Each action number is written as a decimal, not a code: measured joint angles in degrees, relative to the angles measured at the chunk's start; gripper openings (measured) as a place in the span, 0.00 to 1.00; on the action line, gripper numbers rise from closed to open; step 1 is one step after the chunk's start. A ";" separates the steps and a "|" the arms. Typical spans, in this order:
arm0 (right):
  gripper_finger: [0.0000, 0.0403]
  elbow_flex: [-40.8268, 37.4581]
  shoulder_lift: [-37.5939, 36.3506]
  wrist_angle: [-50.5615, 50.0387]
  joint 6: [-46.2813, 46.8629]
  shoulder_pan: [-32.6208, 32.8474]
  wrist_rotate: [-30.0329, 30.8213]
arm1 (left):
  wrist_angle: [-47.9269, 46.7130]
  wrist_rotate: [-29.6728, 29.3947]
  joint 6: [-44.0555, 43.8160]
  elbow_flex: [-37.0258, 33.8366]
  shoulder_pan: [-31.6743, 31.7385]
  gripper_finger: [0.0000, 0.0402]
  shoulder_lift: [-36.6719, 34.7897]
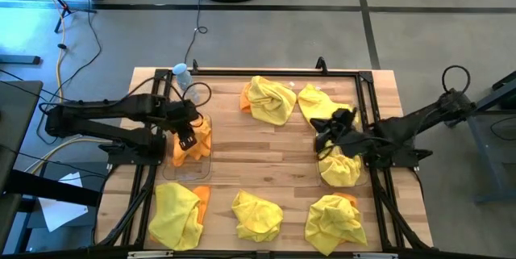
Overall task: Sort microfiber towel by color & place in baskets
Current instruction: Put the yellow towel into the right transparent bin
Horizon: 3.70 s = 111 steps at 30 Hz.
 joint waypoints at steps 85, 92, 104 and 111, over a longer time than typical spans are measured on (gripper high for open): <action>0.00 55.05 18.13 -66.43 9.90 -9.21 -23.82 | 14.04 2.89 2.47 3.46 0.00 0.37 -1.81; 0.00 47.42 13.61 -66.71 17.80 0.08 -23.97 | 14.04 4.85 1.38 3.46 -0.39 0.37 -1.79; 0.00 23.69 -0.63 -66.74 23.06 7.62 -31.15 | 14.97 4.44 -5.41 3.46 -2.27 0.37 -1.81; 0.00 10.80 -6.34 -55.58 20.70 6.70 -24.25 | 16.89 3.83 -7.42 3.46 -2.25 0.37 -1.81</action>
